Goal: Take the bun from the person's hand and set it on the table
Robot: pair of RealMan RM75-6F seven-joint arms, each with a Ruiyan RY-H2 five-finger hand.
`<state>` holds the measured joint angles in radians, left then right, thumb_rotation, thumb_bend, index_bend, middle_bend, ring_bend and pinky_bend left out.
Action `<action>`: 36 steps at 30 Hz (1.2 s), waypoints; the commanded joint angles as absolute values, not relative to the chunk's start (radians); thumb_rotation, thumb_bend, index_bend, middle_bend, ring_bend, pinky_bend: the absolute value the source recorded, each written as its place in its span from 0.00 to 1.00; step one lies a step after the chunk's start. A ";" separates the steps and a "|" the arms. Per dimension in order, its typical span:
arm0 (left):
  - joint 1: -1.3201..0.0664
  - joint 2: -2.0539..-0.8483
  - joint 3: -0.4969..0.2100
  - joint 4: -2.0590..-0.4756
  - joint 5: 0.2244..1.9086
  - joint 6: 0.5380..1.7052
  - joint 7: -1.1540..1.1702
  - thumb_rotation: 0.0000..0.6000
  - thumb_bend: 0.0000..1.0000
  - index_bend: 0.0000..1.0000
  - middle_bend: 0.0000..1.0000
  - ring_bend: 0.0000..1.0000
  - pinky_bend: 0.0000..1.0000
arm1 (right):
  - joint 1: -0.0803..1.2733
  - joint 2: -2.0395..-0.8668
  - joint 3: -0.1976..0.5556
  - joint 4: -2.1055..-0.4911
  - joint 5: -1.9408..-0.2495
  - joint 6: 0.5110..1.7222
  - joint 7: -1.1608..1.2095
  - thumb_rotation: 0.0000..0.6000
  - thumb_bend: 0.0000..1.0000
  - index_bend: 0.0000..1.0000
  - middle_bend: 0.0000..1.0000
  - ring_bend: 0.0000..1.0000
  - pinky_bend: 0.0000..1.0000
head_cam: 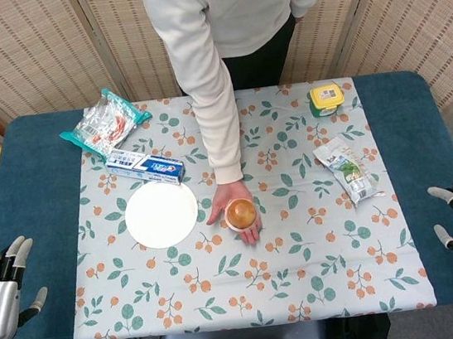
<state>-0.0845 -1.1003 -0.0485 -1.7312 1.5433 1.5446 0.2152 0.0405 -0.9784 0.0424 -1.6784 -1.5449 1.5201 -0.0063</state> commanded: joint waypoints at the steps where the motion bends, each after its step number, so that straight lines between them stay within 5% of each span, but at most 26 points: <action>1: -0.086 -1.097 -0.045 -1.737 1.539 1.535 0.221 1.00 0.28 0.04 0.04 0.11 0.06 | 0.039 -0.978 0.042 -1.678 -1.545 1.521 -0.007 1.00 0.31 0.24 0.30 0.18 0.27; 18: -0.092 -1.101 -0.047 -1.743 1.534 1.525 0.229 1.00 0.28 0.04 0.04 0.11 0.06 | 0.078 -0.959 0.048 -1.716 -1.590 1.488 -0.030 1.00 0.31 0.24 0.30 0.18 0.27; 28: -0.080 -1.103 -0.039 -1.738 1.541 1.540 0.218 1.00 0.28 0.04 0.04 0.11 0.06 | 0.290 -0.949 0.106 -1.859 -1.636 1.244 -0.119 1.00 0.31 0.24 0.27 0.18 0.27; 36: -0.067 -1.101 -0.034 -1.732 1.546 1.555 0.205 1.00 0.28 0.04 0.04 0.11 0.06 | 0.481 -1.026 0.161 -1.916 -1.537 0.988 -0.218 1.00 0.27 0.12 0.19 0.17 0.27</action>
